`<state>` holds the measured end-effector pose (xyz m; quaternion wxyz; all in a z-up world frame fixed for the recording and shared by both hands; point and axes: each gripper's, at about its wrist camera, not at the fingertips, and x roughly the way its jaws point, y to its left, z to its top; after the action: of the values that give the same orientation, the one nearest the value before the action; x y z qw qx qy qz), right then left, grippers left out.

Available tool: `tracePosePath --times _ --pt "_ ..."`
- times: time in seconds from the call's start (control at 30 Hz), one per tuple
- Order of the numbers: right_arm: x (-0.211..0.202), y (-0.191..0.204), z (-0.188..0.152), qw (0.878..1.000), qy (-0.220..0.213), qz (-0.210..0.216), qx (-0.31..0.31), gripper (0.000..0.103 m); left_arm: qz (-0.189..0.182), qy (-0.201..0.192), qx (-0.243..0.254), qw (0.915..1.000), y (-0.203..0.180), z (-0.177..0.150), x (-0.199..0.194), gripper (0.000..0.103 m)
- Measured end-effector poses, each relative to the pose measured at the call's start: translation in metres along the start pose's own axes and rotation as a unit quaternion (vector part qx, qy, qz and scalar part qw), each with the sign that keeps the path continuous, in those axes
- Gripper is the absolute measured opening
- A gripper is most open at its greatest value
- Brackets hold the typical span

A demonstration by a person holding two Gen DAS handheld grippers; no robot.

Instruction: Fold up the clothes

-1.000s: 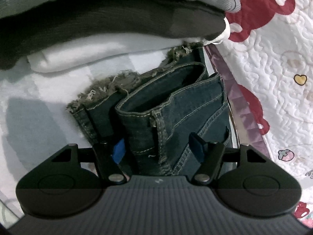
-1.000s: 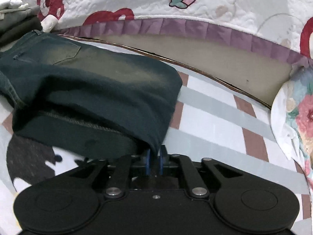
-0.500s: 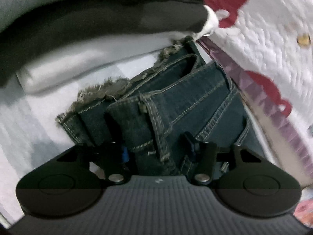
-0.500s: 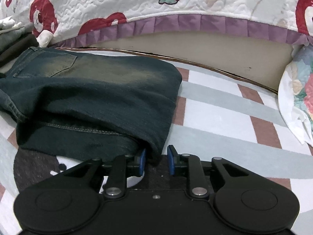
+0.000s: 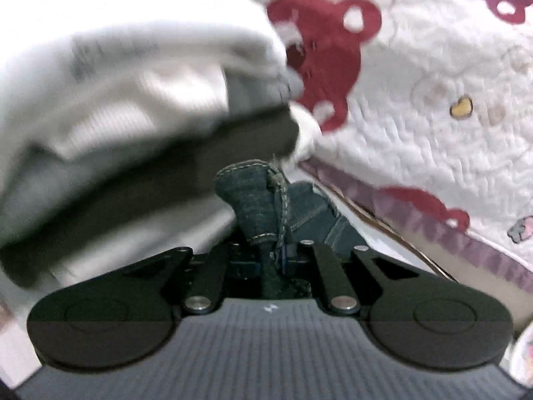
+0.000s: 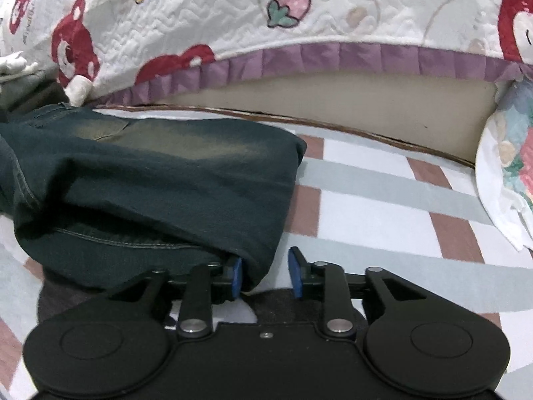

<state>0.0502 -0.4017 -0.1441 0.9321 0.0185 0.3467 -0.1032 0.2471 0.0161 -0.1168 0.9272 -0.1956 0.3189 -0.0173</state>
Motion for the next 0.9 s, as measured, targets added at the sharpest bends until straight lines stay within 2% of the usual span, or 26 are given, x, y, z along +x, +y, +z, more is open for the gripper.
tracePosePath --times 0.07,0.17,0.23,0.33,0.43,0.5,0.53,0.57,0.6,0.67,0.73,0.8,0.9 --pt "-0.001 0.004 0.001 1.0 -0.004 0.009 -0.006 0.043 0.031 -0.009 -0.002 0.9995 0.009 0.0 0.001 0.009" --pt "0.001 0.01 0.001 1.0 -0.005 0.019 -0.008 0.047 0.096 0.034 -0.035 0.9942 0.033 -0.017 0.026 0.009" --pt "0.004 0.013 0.001 1.0 -0.001 0.02 -0.004 0.048 0.116 0.046 -0.036 0.9916 0.037 -0.022 0.036 0.009" --pt "0.006 0.013 -0.001 1.0 -0.002 0.017 0.002 0.054 0.125 0.043 -0.007 0.9911 0.029 -0.017 0.041 0.009" --pt "0.009 0.004 -0.003 0.999 0.004 0.027 0.032 0.061 0.118 0.053 -0.035 0.991 0.039 -0.017 0.044 0.01" --pt "0.014 -0.007 -0.005 0.996 0.018 0.047 0.078 0.063 0.112 0.059 -0.056 0.9904 0.045 -0.017 0.045 0.011" --pt "0.017 -0.012 -0.005 0.993 0.026 0.061 0.102 0.061 0.112 0.06 -0.055 0.9904 0.046 -0.017 0.045 0.011" --pt "0.018 -0.015 -0.004 0.989 0.033 0.083 0.119 0.012 0.113 0.06 -0.05 0.9905 0.044 -0.018 0.045 0.011" --pt "0.016 -0.011 0.0 0.988 0.032 0.1 0.109 0.007 0.114 0.06 -0.045 0.9906 0.043 -0.018 0.045 0.011" --pt "-0.003 0.009 0.016 0.996 0.003 0.082 0.032 0.006 0.119 0.061 -0.035 0.9904 0.041 -0.019 0.046 0.011" --pt "-0.024 0.018 0.028 0.996 -0.024 0.081 -0.008 0.006 0.123 0.063 -0.032 0.9899 0.041 -0.02 0.046 0.012" --pt "-0.027 0.017 0.026 0.997 -0.011 0.066 -0.041 0.005 0.125 0.066 -0.033 0.9895 0.041 -0.019 0.047 0.013" --pt "0.0 0.022 -0.003 0.991 0.052 0.031 -0.122 0.0 0.128 0.071 -0.024 0.989 0.039 -0.017 0.046 0.013"
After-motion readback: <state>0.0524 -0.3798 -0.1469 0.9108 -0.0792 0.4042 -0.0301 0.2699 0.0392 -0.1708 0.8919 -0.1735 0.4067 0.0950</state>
